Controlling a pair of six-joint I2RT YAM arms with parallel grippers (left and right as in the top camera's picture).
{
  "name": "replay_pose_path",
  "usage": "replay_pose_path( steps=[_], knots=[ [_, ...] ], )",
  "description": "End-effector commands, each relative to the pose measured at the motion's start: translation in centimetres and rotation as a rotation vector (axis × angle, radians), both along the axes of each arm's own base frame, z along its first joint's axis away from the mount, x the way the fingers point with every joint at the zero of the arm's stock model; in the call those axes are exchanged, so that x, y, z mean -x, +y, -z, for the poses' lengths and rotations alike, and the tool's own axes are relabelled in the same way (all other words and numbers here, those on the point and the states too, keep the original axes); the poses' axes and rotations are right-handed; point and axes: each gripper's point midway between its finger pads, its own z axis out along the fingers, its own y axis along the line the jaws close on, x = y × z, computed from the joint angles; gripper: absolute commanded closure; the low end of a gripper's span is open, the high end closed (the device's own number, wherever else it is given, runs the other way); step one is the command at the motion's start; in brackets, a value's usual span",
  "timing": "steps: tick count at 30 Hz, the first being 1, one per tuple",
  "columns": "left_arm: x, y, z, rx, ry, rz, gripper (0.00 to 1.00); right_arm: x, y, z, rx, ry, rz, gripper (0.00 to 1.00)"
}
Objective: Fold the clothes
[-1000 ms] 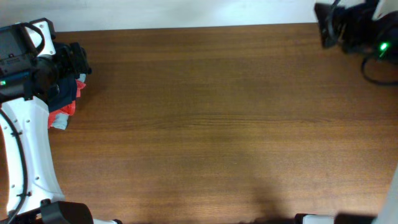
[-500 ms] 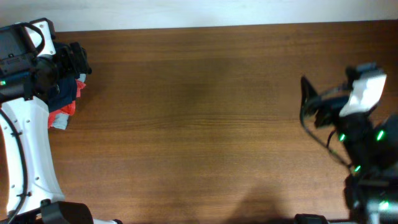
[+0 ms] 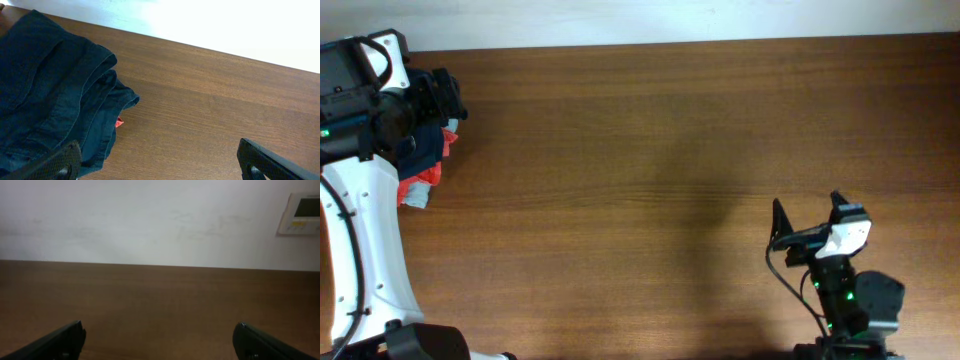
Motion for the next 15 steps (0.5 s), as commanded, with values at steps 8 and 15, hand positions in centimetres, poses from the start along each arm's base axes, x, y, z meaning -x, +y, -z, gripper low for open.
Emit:
replay_pose_path(
  steps=[8, 15],
  knots=[
    [0.0, -0.3, -0.6, -0.001, -0.015, 0.014, 0.01, 0.8, -0.1, 3.3, -0.012, -0.016, 0.012, 0.01],
    [0.0, -0.3, -0.6, -0.001, -0.015, 0.013, 0.01, 0.9, 0.0, 5.9, -0.014, 0.001, 0.011, 0.01]
  ],
)
